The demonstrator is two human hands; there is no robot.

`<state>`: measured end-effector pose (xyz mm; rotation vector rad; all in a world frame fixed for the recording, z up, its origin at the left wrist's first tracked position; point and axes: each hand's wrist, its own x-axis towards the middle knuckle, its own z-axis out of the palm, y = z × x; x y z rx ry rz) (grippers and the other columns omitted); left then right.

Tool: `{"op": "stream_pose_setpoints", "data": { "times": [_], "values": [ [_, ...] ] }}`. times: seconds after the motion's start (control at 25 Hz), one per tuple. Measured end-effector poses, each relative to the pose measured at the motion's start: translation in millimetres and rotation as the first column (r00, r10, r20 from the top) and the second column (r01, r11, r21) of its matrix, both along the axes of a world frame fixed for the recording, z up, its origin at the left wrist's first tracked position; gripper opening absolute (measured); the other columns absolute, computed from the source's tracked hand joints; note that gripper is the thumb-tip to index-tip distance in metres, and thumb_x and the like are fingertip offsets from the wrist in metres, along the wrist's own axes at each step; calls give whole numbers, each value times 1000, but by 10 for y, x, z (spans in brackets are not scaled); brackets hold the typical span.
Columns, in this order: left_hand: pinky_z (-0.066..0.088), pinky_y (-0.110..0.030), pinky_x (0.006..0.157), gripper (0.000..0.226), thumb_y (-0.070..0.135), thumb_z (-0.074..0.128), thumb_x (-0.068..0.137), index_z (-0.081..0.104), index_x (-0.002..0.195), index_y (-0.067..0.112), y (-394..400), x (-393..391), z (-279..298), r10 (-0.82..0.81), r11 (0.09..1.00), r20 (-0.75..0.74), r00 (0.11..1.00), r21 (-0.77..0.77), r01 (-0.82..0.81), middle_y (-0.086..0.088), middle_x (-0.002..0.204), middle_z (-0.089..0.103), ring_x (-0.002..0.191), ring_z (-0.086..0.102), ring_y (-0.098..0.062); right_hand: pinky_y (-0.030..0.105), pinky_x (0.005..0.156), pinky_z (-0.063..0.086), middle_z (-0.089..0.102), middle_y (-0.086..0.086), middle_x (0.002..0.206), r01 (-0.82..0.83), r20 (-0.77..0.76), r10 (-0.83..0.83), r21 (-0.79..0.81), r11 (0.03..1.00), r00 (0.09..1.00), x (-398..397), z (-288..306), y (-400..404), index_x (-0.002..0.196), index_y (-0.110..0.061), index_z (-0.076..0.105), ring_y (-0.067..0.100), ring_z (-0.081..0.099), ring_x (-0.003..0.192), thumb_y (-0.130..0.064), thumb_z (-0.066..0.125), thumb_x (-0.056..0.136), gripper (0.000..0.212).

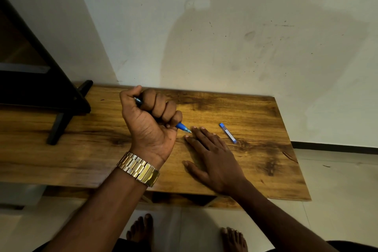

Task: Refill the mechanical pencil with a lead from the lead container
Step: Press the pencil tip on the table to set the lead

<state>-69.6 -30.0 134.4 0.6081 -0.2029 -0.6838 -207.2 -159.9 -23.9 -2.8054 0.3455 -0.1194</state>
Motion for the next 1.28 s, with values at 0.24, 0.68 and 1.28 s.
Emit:
{"op": "stream_pose_setpoints", "data": {
  "times": [0.24, 0.68, 1.28],
  "values": [
    [17, -26, 46, 56, 45, 23, 107, 18, 54, 26, 7, 15, 1, -5, 1000, -4, 1000, -17, 5, 7, 51, 9, 47, 9, -14, 49, 138, 13, 6, -9, 184, 0, 4, 0, 2, 1000, 1000, 3, 24, 8, 171, -39, 22, 12, 0, 171, -78, 31, 105, 77],
    [18, -26, 46, 57, 48, 23, 107, 17, 55, 26, 2, 9, 7, 15, 1000, -12, 1000, -20, -15, 6, 52, 9, 48, 8, -14, 47, 137, 10, 8, -8, 184, 1, 8, -1, 1, 1000, 1000, 0, 14, 6, 171, -39, 24, 13, 1, 171, -76, 34, 106, 76],
    [16, -26, 47, 57, 47, 20, 107, 18, 54, 26, 16, 35, -27, 5, 999, -43, 999, -52, -7, 7, 52, 9, 47, 8, -13, 46, 136, 9, 6, -10, 184, 1, 12, -1, -9, 1000, 1000, 12, -55, -15, 171, -41, 20, 12, -1, 171, -80, 28, 105, 78]
  ]
}}
